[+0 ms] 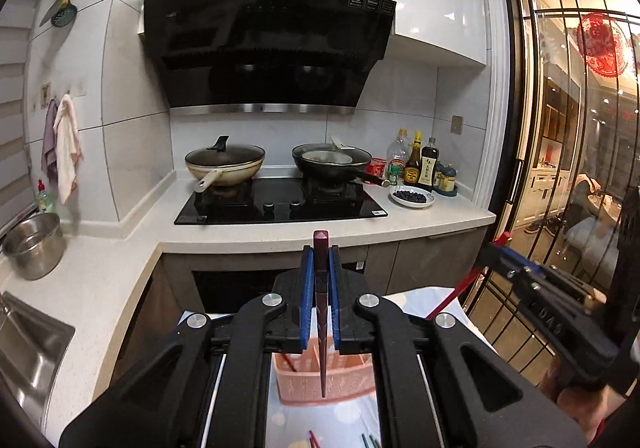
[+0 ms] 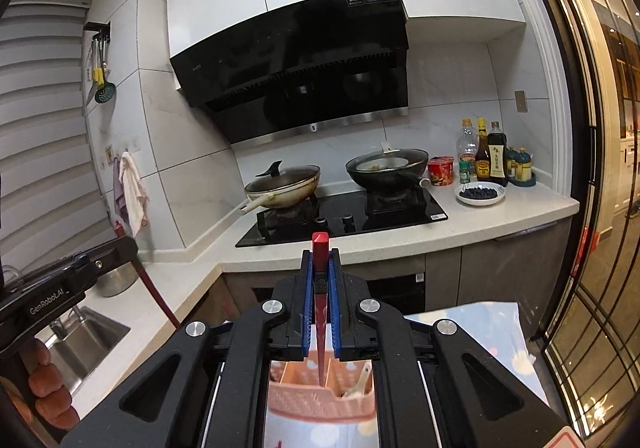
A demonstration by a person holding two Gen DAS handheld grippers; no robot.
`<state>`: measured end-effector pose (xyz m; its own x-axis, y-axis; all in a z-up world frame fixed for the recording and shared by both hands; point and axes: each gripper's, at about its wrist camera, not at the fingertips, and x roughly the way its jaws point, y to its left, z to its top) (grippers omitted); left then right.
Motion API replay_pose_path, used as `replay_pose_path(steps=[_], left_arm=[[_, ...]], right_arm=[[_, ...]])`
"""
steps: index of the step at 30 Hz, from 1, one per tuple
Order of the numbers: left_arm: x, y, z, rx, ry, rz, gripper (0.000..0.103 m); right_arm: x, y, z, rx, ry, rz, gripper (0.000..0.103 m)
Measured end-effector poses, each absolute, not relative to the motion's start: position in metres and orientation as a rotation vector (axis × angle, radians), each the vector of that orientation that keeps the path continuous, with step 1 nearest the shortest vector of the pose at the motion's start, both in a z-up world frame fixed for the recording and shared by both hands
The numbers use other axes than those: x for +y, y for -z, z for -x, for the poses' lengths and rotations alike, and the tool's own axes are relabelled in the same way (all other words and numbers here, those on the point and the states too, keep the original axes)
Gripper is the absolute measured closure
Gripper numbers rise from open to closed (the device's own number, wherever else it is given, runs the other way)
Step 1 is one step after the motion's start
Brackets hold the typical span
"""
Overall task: Organize utensils
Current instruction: 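Carry the dark red chopstick with the left tool while the right tool lowers the red chopstick into the holder, then open the left tool over the holder while the right tool opens, releasing both chopsticks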
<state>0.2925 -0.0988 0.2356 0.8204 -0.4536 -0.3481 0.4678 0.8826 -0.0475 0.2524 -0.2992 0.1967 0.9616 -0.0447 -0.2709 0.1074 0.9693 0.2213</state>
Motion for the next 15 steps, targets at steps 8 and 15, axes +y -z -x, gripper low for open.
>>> replay_pose_path(steps=[8,15], left_arm=[[-0.133,-0.218,-0.334,0.405,0.496,-0.07,0.096],[-0.145,-0.182,-0.359,0.483,0.484,-0.085,0.096]], right_arm=[[-0.295,-0.175,-0.303,0.327,0.058,-0.244,0.096],[-0.292,-0.139,-0.324,0.416,0.048,-0.221,0.096]])
